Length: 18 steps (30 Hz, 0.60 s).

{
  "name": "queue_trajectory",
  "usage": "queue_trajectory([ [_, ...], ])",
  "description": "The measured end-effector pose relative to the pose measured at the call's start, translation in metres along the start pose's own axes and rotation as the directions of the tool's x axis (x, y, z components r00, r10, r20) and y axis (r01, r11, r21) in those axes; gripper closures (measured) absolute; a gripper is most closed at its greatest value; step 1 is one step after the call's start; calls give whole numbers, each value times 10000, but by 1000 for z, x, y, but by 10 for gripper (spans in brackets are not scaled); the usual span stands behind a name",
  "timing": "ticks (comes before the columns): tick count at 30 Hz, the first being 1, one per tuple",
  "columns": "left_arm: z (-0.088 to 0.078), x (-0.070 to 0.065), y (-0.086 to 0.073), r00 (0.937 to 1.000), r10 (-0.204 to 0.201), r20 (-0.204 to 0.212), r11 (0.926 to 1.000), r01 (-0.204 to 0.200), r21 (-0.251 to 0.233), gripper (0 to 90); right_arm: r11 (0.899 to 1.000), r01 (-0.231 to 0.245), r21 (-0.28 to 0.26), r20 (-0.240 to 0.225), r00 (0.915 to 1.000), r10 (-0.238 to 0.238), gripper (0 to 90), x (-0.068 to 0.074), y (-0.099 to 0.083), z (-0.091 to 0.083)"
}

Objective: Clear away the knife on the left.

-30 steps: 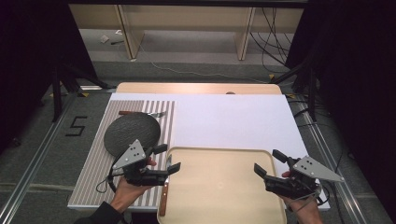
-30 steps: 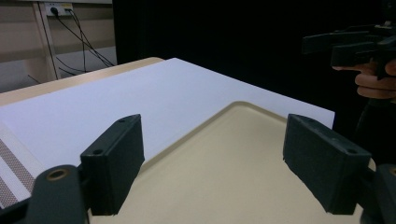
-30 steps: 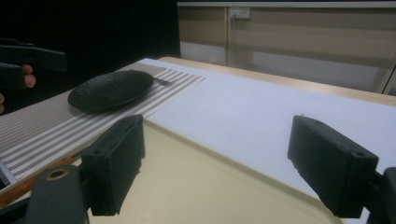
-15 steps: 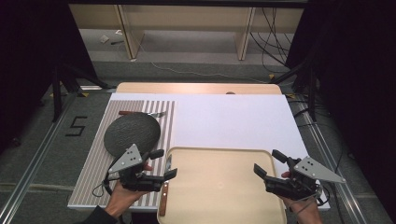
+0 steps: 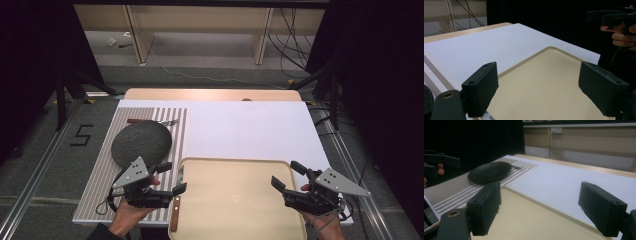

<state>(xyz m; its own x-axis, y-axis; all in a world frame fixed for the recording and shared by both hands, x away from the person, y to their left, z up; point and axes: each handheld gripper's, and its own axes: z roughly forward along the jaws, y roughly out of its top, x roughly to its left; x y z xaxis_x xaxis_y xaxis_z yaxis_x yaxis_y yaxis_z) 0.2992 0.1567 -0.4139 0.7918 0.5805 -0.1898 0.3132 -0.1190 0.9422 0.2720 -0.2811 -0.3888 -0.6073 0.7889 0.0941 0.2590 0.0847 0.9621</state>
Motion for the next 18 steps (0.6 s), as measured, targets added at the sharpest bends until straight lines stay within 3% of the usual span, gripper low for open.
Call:
queue_trajectory([
  [18, 4, -1, -1, 10000, 34, -31, 9992, -33, 409, 159, 10000, 76, -25, 16, 10000, -76, 193, 0, 0, 1],
])
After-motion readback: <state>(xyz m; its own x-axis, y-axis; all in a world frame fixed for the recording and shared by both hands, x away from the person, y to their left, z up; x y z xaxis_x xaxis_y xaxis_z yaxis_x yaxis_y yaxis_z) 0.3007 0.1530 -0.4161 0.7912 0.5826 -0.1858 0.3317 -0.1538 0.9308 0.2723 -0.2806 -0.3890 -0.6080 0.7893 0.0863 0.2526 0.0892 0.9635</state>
